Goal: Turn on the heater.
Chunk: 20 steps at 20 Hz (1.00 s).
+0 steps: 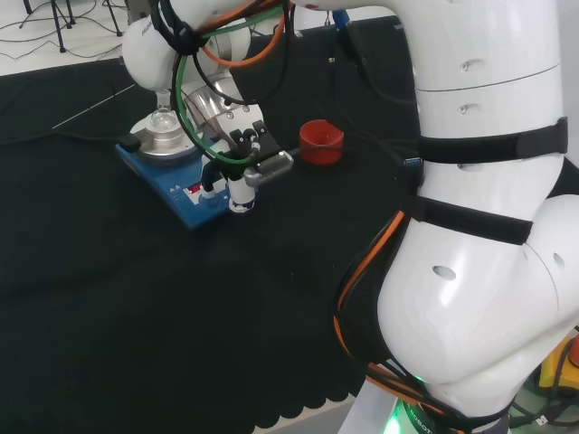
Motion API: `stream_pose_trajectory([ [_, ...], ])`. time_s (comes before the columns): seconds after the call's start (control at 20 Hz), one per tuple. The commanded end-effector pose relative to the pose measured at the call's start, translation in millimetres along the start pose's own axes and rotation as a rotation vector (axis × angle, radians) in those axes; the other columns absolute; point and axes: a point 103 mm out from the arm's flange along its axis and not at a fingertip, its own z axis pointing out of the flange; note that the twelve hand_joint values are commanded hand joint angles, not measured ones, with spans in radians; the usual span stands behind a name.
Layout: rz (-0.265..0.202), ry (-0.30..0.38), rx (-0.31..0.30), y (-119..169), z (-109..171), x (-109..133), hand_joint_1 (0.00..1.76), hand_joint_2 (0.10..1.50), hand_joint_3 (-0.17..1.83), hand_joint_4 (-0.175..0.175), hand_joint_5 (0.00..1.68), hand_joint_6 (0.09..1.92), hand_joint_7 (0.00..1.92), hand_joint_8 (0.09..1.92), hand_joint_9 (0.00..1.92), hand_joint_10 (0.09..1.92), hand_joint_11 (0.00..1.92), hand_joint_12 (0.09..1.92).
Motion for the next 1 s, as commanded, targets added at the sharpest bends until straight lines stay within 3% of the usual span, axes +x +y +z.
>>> stream_pose_trajectory([
  [0.05,0.001,0.002,-0.005,1.9,3.1,-1.8,1.49,0.68,1.1,-0.033,0.33,0.26,1.86,1.64,1.92,1.5,1.89,1.5],
  [0.45,-0.007,0.005,-0.018,0.5,3.1,-3.6,1.49,0.68,1.1,-0.033,0.33,0.25,1.86,1.64,1.92,1.49,1.89,1.5],
  [1.0,-0.004,0.021,-0.108,-34.4,-38.0,-8.2,1.49,0.68,1.1,-0.035,0.36,0.26,1.86,1.64,1.92,1.49,1.89,1.5],
])
